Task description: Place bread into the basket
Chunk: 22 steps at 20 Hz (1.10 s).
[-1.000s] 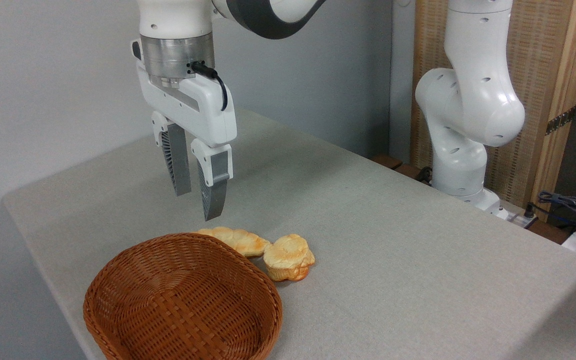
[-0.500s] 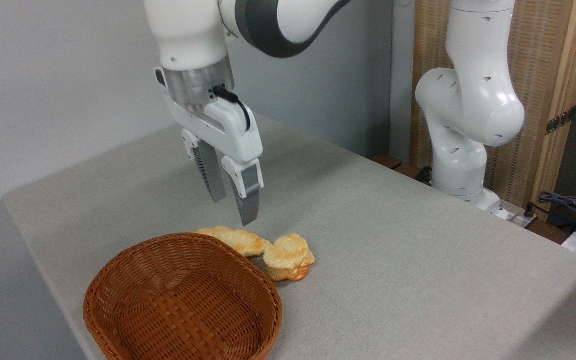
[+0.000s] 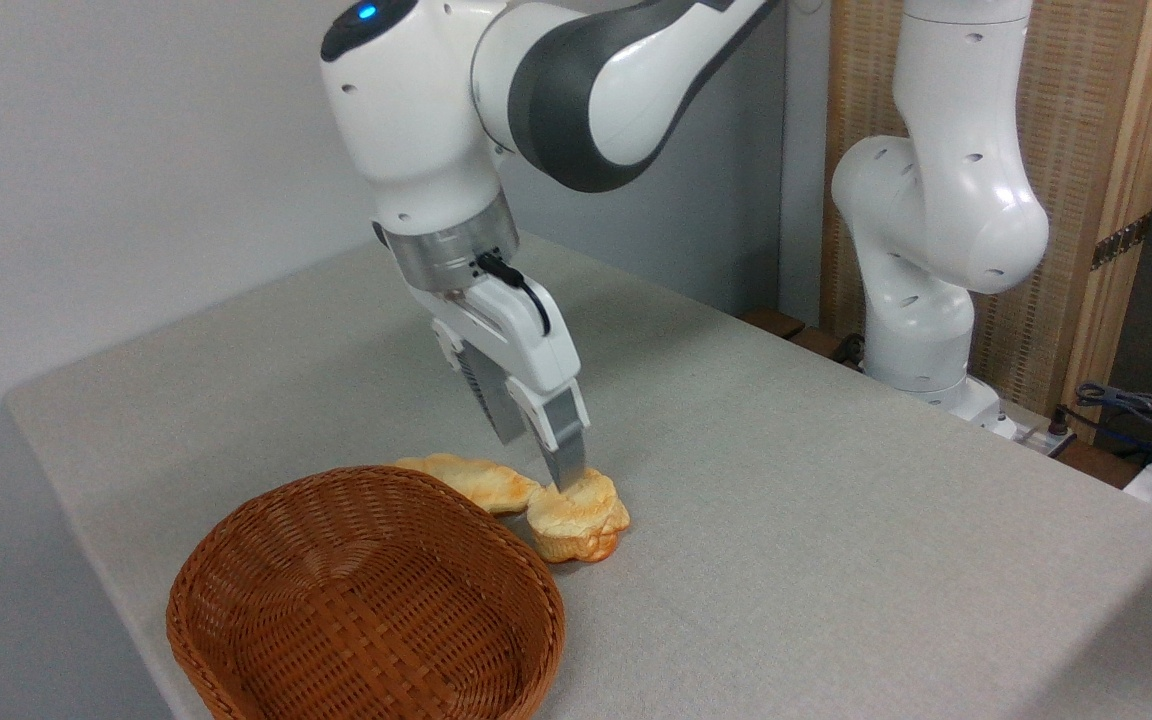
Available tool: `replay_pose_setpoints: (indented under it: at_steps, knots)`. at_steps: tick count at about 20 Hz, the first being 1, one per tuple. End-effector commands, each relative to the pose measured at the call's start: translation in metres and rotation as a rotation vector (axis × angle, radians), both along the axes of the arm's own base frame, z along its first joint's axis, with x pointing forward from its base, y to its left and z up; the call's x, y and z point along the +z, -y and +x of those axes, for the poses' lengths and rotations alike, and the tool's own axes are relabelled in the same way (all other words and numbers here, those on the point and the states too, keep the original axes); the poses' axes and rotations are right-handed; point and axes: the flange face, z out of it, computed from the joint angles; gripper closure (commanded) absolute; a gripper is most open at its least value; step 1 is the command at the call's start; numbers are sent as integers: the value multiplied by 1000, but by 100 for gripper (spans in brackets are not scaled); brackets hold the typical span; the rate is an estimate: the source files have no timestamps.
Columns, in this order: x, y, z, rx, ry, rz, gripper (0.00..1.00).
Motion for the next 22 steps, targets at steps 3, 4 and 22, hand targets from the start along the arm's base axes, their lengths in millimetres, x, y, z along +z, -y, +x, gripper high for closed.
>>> replay_pose_setpoints:
  at_steps: [3, 4, 22]
  knots:
    - [-12, -12, -6, -46, 15, 44, 0]
    - [-16, -15, -5, -40, 10, 44, 0]
    - [-53, -11, 0, -78, -5, 76, 66]
